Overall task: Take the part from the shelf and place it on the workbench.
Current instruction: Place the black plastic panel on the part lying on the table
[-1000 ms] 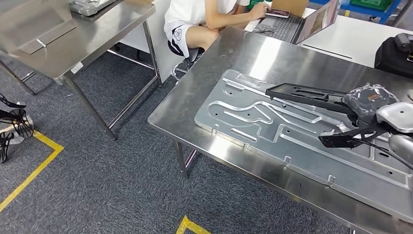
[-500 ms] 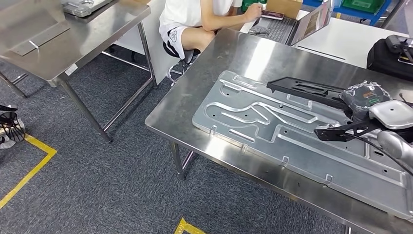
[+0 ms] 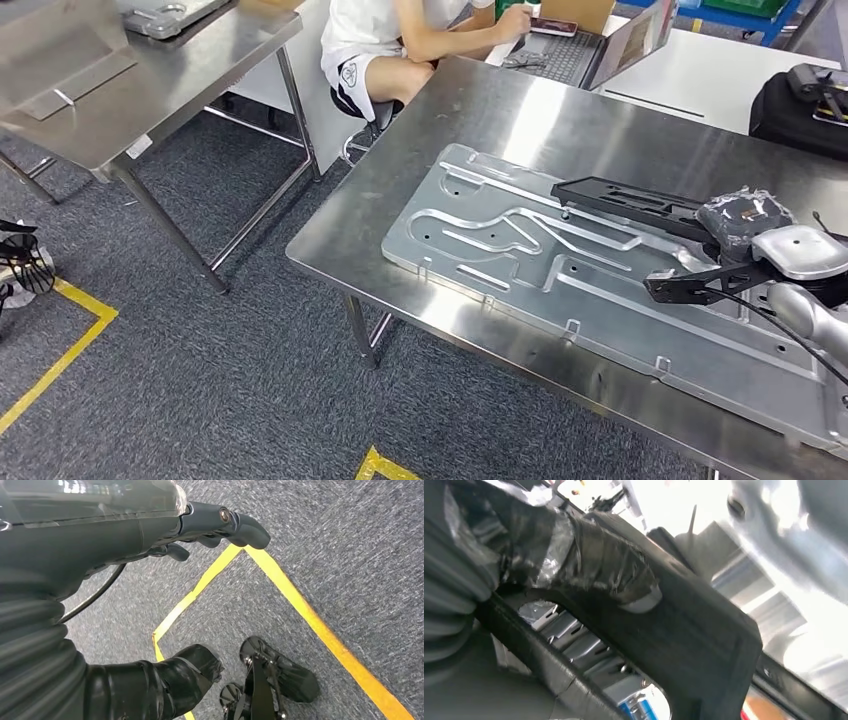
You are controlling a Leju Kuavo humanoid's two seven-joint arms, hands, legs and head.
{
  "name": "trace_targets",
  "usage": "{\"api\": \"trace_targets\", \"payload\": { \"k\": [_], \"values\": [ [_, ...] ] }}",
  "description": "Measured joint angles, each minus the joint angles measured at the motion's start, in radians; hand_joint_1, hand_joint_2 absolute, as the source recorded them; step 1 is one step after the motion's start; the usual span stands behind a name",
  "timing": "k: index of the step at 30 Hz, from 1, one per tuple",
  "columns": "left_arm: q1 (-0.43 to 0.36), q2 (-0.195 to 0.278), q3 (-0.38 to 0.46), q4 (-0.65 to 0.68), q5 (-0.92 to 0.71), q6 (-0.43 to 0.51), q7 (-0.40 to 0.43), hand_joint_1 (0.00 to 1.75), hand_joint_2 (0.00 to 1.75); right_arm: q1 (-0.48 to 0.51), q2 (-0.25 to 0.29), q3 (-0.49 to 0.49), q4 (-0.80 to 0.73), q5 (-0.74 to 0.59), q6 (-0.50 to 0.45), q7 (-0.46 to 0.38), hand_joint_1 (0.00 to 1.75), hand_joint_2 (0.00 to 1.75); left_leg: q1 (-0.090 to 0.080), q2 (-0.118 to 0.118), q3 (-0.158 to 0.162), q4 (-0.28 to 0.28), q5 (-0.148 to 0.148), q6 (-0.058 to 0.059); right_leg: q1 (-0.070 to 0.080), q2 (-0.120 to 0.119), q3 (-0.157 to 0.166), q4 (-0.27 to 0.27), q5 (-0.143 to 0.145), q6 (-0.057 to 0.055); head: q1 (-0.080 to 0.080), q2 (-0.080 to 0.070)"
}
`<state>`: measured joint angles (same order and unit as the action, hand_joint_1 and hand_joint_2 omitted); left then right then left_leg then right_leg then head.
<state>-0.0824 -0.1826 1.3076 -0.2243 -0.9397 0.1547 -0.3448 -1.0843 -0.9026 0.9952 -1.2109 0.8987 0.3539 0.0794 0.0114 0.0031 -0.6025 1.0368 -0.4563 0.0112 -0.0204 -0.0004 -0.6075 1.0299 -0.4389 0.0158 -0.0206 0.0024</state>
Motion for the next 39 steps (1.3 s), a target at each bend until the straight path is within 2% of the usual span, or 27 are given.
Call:
{"api": "trace_targets", "payload": {
  "k": [1, 4, 5, 6, 7, 9, 10, 12, 14, 16, 17, 19, 20, 21, 22, 24, 26, 28, 30, 31, 32, 34, 35, 36, 37, 38, 39],
  "values": [
    [0.000, 0.000, 0.003, 0.000, 0.003, 0.003, -0.001, 0.00, 1.75, 0.007, 0.000, -0.009, 0.000, 0.000, -0.001, 0.000, 1.75, 1.75, 0.000, 0.000, -0.011, 0.026, -0.018, -0.003, -0.001, 0.000, 0.001, -0.002, 0.002, -0.008, 0.000, 0.000],
    [0.001, 0.000, 0.011, 0.000, 0.003, 0.014, -0.001, 0.00, 1.75, 0.036, -0.003, -0.042, -0.005, 0.000, -0.002, 0.000, 0.44, 0.44, 0.000, 0.000, -0.095, 0.205, -0.105, -0.002, 0.005, 0.001, 0.002, -0.003, 0.001, -0.023, -0.001, 0.000],
    [0.001, 0.000, 0.012, 0.000, 0.002, 0.015, -0.001, 0.00, 1.75, 0.046, -0.003, -0.050, -0.006, 0.000, -0.002, 0.000, 0.00, 0.00, -0.001, 0.000, -0.119, 0.254, -0.119, 0.001, 0.009, 0.001, 0.002, -0.003, 0.001, -0.025, -0.001, 0.000],
    [0.002, 0.000, 0.013, 0.000, 0.001, 0.016, 0.000, 0.00, 1.75, 0.054, -0.003, -0.056, -0.007, -0.001, -0.002, 0.000, 0.00, 0.00, -0.001, 0.000, -0.127, 0.268, -0.113, 0.004, 0.013, 0.003, 0.002, -0.001, 0.000, -0.027, -0.001, 0.000],
    [0.003, 0.001, 0.013, 0.000, 0.000, 0.016, 0.000, 0.00, 1.31, 0.060, -0.004, -0.061, -0.008, -0.001, -0.001, -0.001, 0.00, 0.00, -0.002, -0.001, -0.116, 0.244, -0.090, 0.009, 0.016, 0.005, 0.002, 0.000, 0.000, -0.028, -0.001, 0.000],
    [0.004, 0.002, 0.015, 0.000, 0.001, 0.016, 0.001, 0.00, 0.44, 0.069, -0.006, -0.076, -0.013, -0.001, -0.001, -0.002, 0.00, 0.00, -0.007, -0.004, -0.055, 0.118, -0.029, 0.025, 0.021, 0.008, 0.003, 0.003, -0.001, -0.029, -0.001, 0.000],
    [0.003, 0.004, 0.016, 0.000, 0.004, 0.016, 0.001, 0.00, 0.00, 0.074, -0.009, -0.085, -0.017, -0.002, 0.000, -0.002, 0.00, 0.00, -0.010, -0.004, -0.027, 0.059, -0.009, 0.030, 0.024, 0.010, 0.002, 0.004, -0.002, -0.027, 0.000, 0.000],
    [0.002, 0.006, 0.020, 0.000, 0.013, 0.015, 0.000, 0.00, 0.00, 0.087, -0.017, -0.101, -0.025, -0.008, 0.001, -0.004, 0.00, 0.00, -0.014, -0.005, 0.000, 0.005, 0.000, 0.033, 0.024, 0.010, 0.000, 0.006, -0.003, -0.020, 0.000, 0.000],
    [0.000, 0.005, 0.022, 0.000, 0.018, 0.014, -0.002, 0.00, 0.00, 0.101, -0.028, -0.115, -0.036, -0.014, 0.002, -0.006, 0.00, 0.00, -0.014, -0.003, 0.003, -0.004, 0.007, 0.035, 0.022, 0.009, 0.000, 0.006, -0.003, -0.009, 0.000, 0.000],
    [0.000, 0.003, 0.023, 0.000, 0.019, 0.012, -0.006, 0.00, 0.00, 0.111, -0.040, -0.130, -0.045, -0.017, 0.002, -0.006, 0.00, 0.00, -0.010, -0.001, 0.007, -0.016, 0.016, 0.043, 0.019, 0.008, -0.010, 0.031, -0.024, 0.002, 0.000, 0.000],
    [0.000, 0.002, 0.024, 0.000, 0.019, 0.012, -0.007, 0.00, 0.00, 0.114, -0.045, -0.136, -0.047, -0.018, 0.003, -0.006, 0.00, 0.00, -0.007, 0.000, 0.009, -0.021, 0.019, 0.046, 0.016, 0.007, -0.028, 0.072, -0.050, 0.008, 0.000, 0.000],
    [0.001, 0.002, 0.027, 0.000, 0.021, 0.011, -0.010, 0.00, 0.00, 0.122, -0.053, -0.142, -0.049, -0.019, 0.003, -0.006, 0.00, 0.00, -0.008, 0.001, 0.008, -0.023, 0.021, 0.049, 0.009, 0.006, -0.082, 0.192, -0.113, 0.019, 0.001, 0.000],
    [0.001, 0.002, 0.028, 0.000, 0.022, 0.010, -0.012, 0.00, 0.00, 0.129, -0.055, -0.143, -0.049, -0.020, 0.004, -0.007, 0.00, 0.00, -0.007, 0.001, 0.007, -0.022, 0.021, 0.049, 0.005, 0.005, -0.106, 0.244, -0.131, 0.024, 0.001, 0.000],
    [0.001, 0.002, 0.029, 0.000, 0.024, 0.008, -0.014, 0.00, 0.00, 0.137, -0.056, -0.145, -0.051, -0.021, 0.004, -0.007, 0.00, 0.00, -0.007, 0.002, 0.007, -0.021, 0.021, 0.048, 0.001, 0.005, -0.115, 0.264, -0.130, 0.028, 0.001, 0.000],
    [0.001, 0.002, 0.030, 0.000, 0.026, 0.007, -0.018, 0.00, 0.00, 0.143, -0.059, -0.148, -0.053, -0.024, 0.004, -0.008, 0.00, 0.00, -0.007, 0.002, 0.007, -0.020, 0.020, 0.047, -0.003, 0.004, -0.106, 0.249, -0.111, 0.032, 0.001, 0.000],
    [0.001, 0.000, 0.031, 0.000, 0.028, 0.004, -0.025, 0.00, 0.00, 0.150, -0.068, -0.160, -0.058, -0.030, 0.003, -0.007, 0.00, 0.00, -0.006, 0.002, 0.008, -0.016, 0.018, 0.043, -0.009, -0.001, -0.041, 0.122, -0.049, 0.034, 0.001, 0.000],
    [0.001, 0.000, 0.033, 0.000, 0.029, 0.002, -0.032, 0.00, 0.00, 0.155, -0.079, -0.176, -0.065, -0.034, 0.002, -0.005, 0.00, 0.00, -0.008, 0.001, 0.008, -0.013, 0.015, 0.033, -0.004, -0.005, 0.013, 0.014, -0.014, 0.027, 0.001, 0.000],
    [0.001, -0.001, 0.036, 0.000, 0.029, -0.002, -0.039, 0.00, 0.00, 0.168, -0.090, -0.189, -0.072, -0.037, 0.001, -0.005, 0.00, 0.00, -0.009, 0.000, 0.007, -0.013, 0.018, 0.022, 0.004, -0.003, 0.020, -0.003, -0.009, 0.015, 0.001, 0.000],
    [0.002, 0.000, 0.037, 0.000, 0.029, -0.008, -0.042, 0.00, 0.00, 0.182, -0.102, -0.203, -0.083, -0.042, 0.000, -0.004, 0.00, 0.00, -0.008, -0.001, 0.003, -0.007, 0.014, 0.011, 0.002, -0.003, 0.018, -0.007, -0.001, 0.001, 0.000, 0.000],
    [0.002, 0.000, 0.037, 0.000, 0.029, -0.010, -0.043, 0.00, 0.00, 0.187, -0.107, -0.212, -0.089, -0.045, 0.000, -0.004, 0.00, 0.00, -0.008, -0.002, -0.005, 0.011, -0.004, 0.007, 0.001, -0.004, 0.016, -0.010, 0.004, -0.006, 0.000, 0.000],
    [0.002, 0.000, 0.037, 0.000, 0.029, -0.014, -0.044, 0.00, 0.00, 0.191, -0.111, -0.221, -0.094, -0.048, 0.000, -0.005, 0.00, 0.00, -0.007, -0.002, -0.022, 0.050, -0.034, 0.004, -0.001, -0.005, 0.013, -0.012, 0.008, -0.013, 0.000, 0.000],
    [0.001, 0.001, 0.037, 0.000, 0.029, -0.019, -0.044, 0.00, 0.00, 0.199, -0.117, -0.236, -0.103, -0.050, 0.002, -0.005, 0.00, 0.00, -0.007, -0.002, -0.072, 0.176, -0.111, 0.000, 0.001, -0.005, 0.003, -0.012, 0.014, -0.023, 0.000, 0.000],
    [0.001, 0.001, 0.037, 0.000, 0.029, -0.023, -0.044, 0.00, 0.00, 0.204, -0.119, -0.241, -0.107, -0.050, 0.003, -0.005, 0.00, 0.00, -0.007, -0.002, -0.094, 0.238, -0.139, 0.000, 0.003, -0.005, -0.003, -0.009, 0.017, -0.025, 0.000, 0.000],
    [0.001, 0.001, 0.037, 0.000, 0.028, -0.025, -0.044, 0.00, 0.00, 0.210, -0.122, -0.245, -0.111, -0.051, 0.005, -0.004, 0.00, 0.00, -0.007, -0.002, -0.103, 0.272, -0.150, 0.000, 0.005, -0.005, -0.010, -0.007, 0.020, -0.026, 0.000, 0.000],
    [0.001, 0.001, 0.037, 0.000, 0.028, -0.027, -0.044, 0.00, 0.00, 0.216, -0.126, -0.249, -0.115, -0.052, 0.006, -0.004, 0.00, 0.00, -0.007, -0.002, -0.092, 0.267, -0.142, 0.001, 0.007, -0.005, -0.016, -0.003, 0.022, -0.025, 0.000, 0.000],
    [0.001, 0.001, 0.037, 0.000, 0.028, -0.029, -0.044, 0.00, 0.00, 0.220, -0.130, -0.253, -0.120, -0.052, 0.007, -0.004, 0.00, 0.00, -0.007, -0.002, -0.061, 0.224, -0.120, 0.004, 0.007, -0.005, -0.022, 0.001, 0.025, -0.024, 0.000, 0.000],
    [0.001, 0.001, 0.037, 0.000, 0.028, -0.029, -0.044, 0.00, 0.00, 0.223, -0.134, -0.258, -0.124, -0.053, 0.008, -0.004, 0.00, 0.00, -0.007, -0.003, -0.016, 0.153, -0.094, 0.008, 0.008, -0.004, -0.027, 0.005, 0.027, -0.021, 0.000, 0.000]
  ]
}}
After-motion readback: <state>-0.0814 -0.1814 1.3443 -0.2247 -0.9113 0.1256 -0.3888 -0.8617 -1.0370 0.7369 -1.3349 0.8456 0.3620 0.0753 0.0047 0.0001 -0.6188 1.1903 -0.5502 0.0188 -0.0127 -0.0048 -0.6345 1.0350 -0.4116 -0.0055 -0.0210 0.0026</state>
